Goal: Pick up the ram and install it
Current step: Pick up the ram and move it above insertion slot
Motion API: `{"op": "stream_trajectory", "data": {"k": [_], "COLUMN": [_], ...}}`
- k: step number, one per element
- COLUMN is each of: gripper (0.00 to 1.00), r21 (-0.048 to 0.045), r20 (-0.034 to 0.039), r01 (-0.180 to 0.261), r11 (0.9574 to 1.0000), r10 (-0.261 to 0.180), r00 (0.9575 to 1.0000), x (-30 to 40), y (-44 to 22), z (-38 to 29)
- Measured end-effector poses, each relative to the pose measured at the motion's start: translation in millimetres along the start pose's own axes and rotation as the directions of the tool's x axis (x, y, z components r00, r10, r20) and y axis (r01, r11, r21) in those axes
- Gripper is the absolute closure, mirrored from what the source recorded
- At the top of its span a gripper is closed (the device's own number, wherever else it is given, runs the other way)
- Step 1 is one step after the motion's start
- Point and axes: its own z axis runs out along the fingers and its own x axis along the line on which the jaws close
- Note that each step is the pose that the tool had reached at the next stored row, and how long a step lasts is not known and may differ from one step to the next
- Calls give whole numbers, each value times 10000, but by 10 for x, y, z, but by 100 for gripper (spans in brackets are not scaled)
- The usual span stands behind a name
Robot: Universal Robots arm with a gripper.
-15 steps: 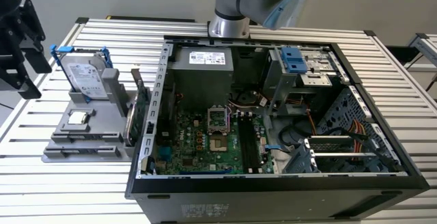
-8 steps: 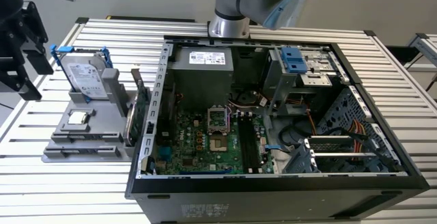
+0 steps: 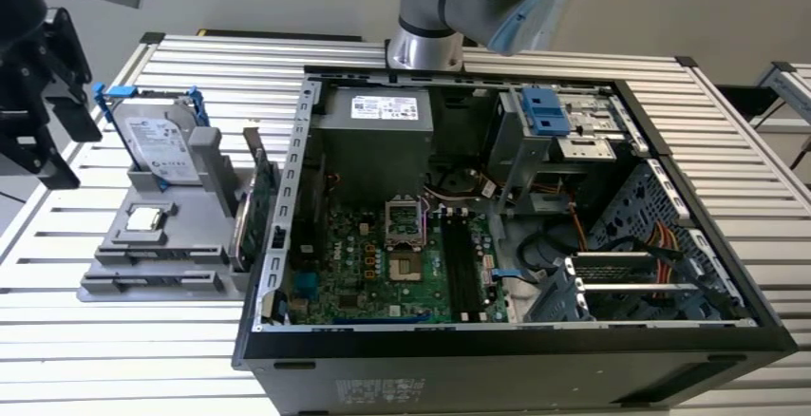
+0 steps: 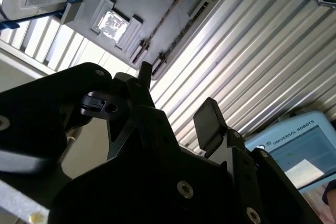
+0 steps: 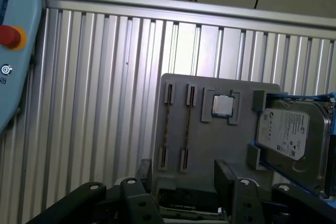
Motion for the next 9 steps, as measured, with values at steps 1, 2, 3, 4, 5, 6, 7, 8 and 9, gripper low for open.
{"op": "stream_trajectory", "data": {"k": [1,2,3,4,5,6,7,8,9], "gripper": [0,0,0,0,0,0,0,0,0], "r21": [-1,-1,0,0,0,-1,0,2,4], "r20": [-1,-1,0,0,0,0,0,0,1], "r01": [0,0,0,0,0,-1,-3,-8,-24], "r11": [10000,10000,10000,10000,10000,10000,10000,10000,10000], "r10": [0,0,0,0,0,1,3,8,24], "r00": [10000,10000,10000,10000,10000,10000,10000,10000,10000], "x": [0,0,0,0,0,0,-1,-3,-5], "y": [0,0,-1,-1,-1,-1,-1,-1,-1], "z": [5,11,18,23,28,35,40,47,53]}}
